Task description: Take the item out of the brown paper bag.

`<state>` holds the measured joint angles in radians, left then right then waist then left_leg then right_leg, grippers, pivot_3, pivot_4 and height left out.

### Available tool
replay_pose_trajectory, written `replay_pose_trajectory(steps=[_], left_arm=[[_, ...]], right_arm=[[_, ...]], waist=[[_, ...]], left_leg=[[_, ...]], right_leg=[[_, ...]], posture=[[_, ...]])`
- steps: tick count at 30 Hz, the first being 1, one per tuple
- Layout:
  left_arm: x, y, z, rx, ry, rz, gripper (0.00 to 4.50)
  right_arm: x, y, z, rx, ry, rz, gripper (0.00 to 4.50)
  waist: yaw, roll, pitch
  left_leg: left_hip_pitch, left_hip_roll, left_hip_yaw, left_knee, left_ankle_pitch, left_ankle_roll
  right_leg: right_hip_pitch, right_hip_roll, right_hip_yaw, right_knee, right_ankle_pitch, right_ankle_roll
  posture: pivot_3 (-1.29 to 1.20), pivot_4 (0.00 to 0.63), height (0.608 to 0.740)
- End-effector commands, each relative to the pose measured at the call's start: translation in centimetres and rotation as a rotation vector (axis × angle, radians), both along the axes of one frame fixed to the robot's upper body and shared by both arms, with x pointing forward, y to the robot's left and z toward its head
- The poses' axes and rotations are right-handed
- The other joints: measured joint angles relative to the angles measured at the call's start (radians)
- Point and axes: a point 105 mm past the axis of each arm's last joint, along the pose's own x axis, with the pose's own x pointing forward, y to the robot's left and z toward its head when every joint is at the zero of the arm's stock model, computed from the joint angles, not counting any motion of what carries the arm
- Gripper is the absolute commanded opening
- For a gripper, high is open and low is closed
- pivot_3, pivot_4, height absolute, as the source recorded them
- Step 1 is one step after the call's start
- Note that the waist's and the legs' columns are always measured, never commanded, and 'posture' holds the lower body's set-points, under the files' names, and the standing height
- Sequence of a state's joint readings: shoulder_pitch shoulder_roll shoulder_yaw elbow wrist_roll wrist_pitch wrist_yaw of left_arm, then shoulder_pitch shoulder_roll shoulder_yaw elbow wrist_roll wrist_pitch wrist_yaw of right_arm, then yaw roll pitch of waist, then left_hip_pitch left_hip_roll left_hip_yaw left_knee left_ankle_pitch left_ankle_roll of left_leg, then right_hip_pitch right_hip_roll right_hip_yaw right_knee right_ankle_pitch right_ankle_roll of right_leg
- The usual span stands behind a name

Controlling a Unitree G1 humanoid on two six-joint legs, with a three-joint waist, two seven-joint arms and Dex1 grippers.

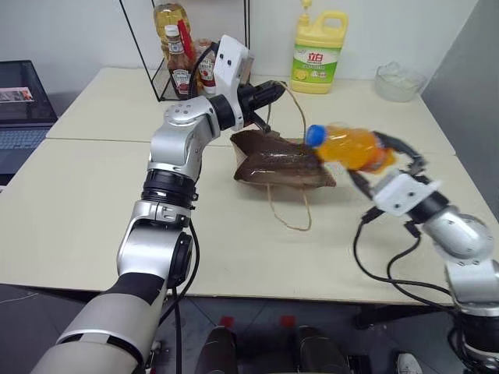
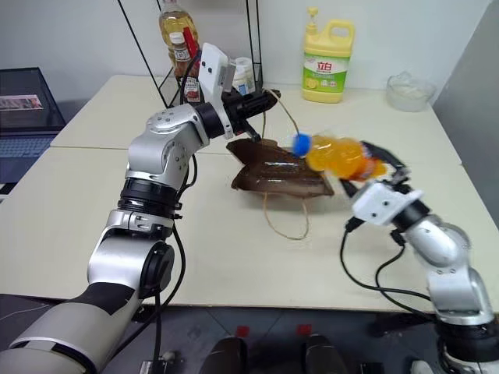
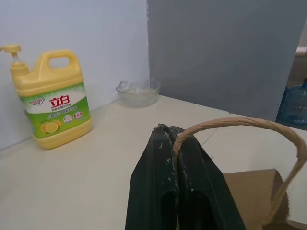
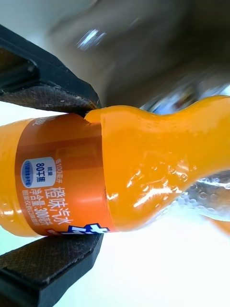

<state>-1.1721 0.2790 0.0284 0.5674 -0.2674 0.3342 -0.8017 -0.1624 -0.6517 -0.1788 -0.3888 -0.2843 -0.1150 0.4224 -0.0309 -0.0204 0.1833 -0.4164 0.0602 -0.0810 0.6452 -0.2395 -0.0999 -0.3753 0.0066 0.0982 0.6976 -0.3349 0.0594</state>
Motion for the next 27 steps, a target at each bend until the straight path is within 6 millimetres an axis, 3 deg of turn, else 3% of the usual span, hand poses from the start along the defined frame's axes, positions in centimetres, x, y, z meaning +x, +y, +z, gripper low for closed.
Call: replay_pose_trajectory(steps=[1,5,9,14,27], left_arm=[[-0.5,-0.4,1.2,-0.01,-0.051,-0.024,0.0],[-0.6,-0.8,1.1,-0.009,-0.05,-0.036,0.0],[-0.7,-1.0,1.1,-0.007,-0.052,-0.043,0.0],[-0.6,-1.1,1.1,-0.009,-0.053,-0.043,0.0],[-0.6,-0.7,1.0,-0.01,-0.051,-0.027,0.0]], right_arm=[[0.6,-3.8,-0.8,-0.093,0.042,-0.208,3.18],[1.9,-6.0,-3.7,-0.11,0.229,-0.299,3.18],[2.5,-6.5,-5.8,-0.065,0.412,-0.279,3.18],[3.1,-6.6,-6.1,0.066,0.6,-0.243,3.18],[5.0,-7.6,-8.0,-0.012,0.804,-0.248,3.18]], waist=[[0.0,0.0,0.0],[0.0,0.001,0.0],[-0.003,0.002,0.001],[-0.007,0.004,0.002],[-0.003,0.004,0.002]], left_leg=[[0.0,0.0,0.0,0.0,0.0,0.0],[0.001,0.0,0.0,0.0,0.0,0.0],[0.001,0.0,0.001,0.0,0.0,0.0],[0.001,0.0,0.001,0.0,0.0,0.0],[0.001,-0.001,0.001,0.001,0.0,0.0]], right_leg=[[0.0,0.0,0.0,0.0,0.0,0.0],[0.0,0.0,0.0,0.0,0.0,0.0],[0.0,0.0,0.001,0.0,0.0,0.0],[0.0,0.0,0.001,0.0,0.0,0.0],[0.001,0.0,0.001,0.0,0.0,0.0]], posture=[[0.0,0.15,0.74],[0.0,0.15,0.74],[0.0,0.15,0.74],[0.0,0.15,0.74],[0.0,0.15,0.74]])
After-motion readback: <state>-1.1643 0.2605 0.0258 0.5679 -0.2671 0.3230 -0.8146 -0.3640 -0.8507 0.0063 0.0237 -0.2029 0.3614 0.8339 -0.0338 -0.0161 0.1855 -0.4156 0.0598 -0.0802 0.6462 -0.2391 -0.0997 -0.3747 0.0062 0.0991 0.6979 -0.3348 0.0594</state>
